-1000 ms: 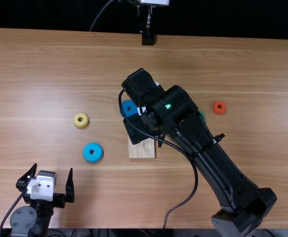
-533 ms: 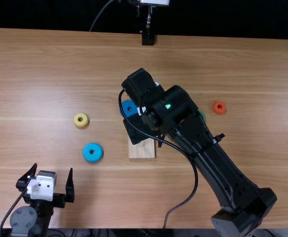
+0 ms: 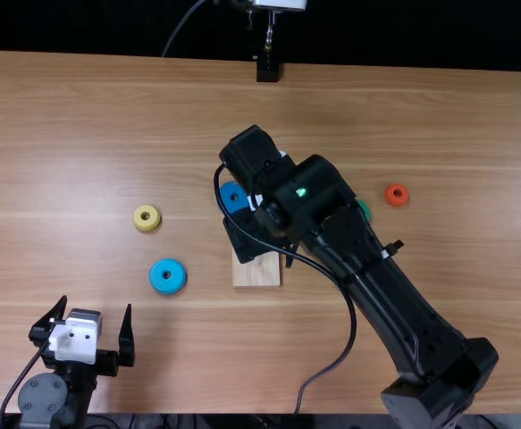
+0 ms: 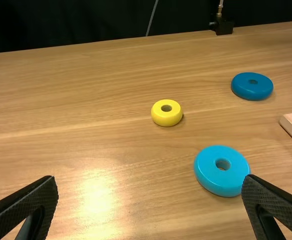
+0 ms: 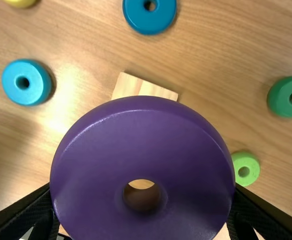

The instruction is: Build the Hanoi tower: stack the rings onto the peg from bottom to top in this color order: purple, dark blue, light blue, dark green, light green, yellow, orange.

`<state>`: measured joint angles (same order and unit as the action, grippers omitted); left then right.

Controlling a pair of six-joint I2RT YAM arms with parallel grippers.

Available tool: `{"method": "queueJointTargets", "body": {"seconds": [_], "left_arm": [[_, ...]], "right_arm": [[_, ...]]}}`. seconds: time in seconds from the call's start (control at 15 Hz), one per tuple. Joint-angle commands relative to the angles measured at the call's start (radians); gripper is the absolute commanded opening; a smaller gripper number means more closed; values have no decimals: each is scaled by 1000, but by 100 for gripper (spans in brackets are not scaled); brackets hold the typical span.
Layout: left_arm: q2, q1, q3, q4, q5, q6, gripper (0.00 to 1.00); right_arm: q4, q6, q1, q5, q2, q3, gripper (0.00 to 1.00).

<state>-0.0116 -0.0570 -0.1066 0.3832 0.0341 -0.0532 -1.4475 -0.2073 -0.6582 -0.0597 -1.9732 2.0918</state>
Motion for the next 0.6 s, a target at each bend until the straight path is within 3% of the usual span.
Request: {"method": "queueJointTargets", "body": {"seconds": [0.0,0.53], "left_arm": [[12,13,107,75,8,-17,100],[12,13,107,75,8,-17,100]], "right_arm": [[1,1,0,4,-19,-15,0],[3,1,-1,4,-29,-47,0]]}}
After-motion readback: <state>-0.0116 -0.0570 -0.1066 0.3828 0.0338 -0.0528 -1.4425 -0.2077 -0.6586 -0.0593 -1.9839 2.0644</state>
